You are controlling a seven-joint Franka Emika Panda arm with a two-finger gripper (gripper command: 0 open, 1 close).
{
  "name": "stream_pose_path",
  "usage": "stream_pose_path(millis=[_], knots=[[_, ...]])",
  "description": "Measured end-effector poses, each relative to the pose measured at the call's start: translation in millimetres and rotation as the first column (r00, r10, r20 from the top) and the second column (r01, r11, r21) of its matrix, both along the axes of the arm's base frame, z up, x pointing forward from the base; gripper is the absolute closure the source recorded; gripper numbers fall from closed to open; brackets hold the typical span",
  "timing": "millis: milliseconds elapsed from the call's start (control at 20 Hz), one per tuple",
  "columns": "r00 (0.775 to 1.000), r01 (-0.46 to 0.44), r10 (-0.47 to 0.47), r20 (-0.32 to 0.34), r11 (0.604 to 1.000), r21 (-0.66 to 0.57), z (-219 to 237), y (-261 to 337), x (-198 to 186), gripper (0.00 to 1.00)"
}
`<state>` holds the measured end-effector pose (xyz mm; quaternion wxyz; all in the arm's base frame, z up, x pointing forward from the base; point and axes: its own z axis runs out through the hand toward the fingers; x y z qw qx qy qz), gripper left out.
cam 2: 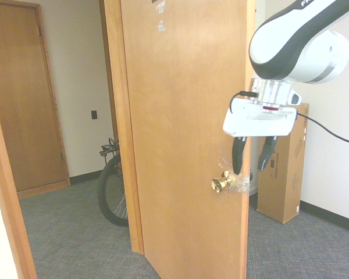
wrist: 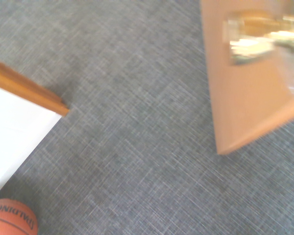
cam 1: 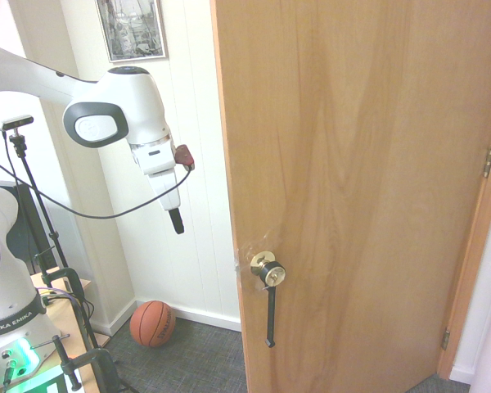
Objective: Close the door
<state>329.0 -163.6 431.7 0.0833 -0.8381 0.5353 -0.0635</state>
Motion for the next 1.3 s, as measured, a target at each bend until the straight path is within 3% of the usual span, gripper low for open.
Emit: stream_pose_path(millis=[700, 900, 1200, 1250, 1300], knots=[[0.978, 0.203, -0.203, 0.045, 0.979, 0.016, 22, -149, -62, 0.00], [0.962, 0.261, -0.264, 0.067, 0.964, 0.050, 21, -190, -57, 0.00], [0.930, 0.283, -0.318, 0.183, 0.939, 0.195, 25, -249, -30, 0.00], [0.927, 0.276, -0.323, 0.189, 0.932, 0.234, 26, -252, -25, 1.00], [0.926, 0.267, -0.326, 0.193, 0.923, 0.276, 25, -255, -19, 1.00]])
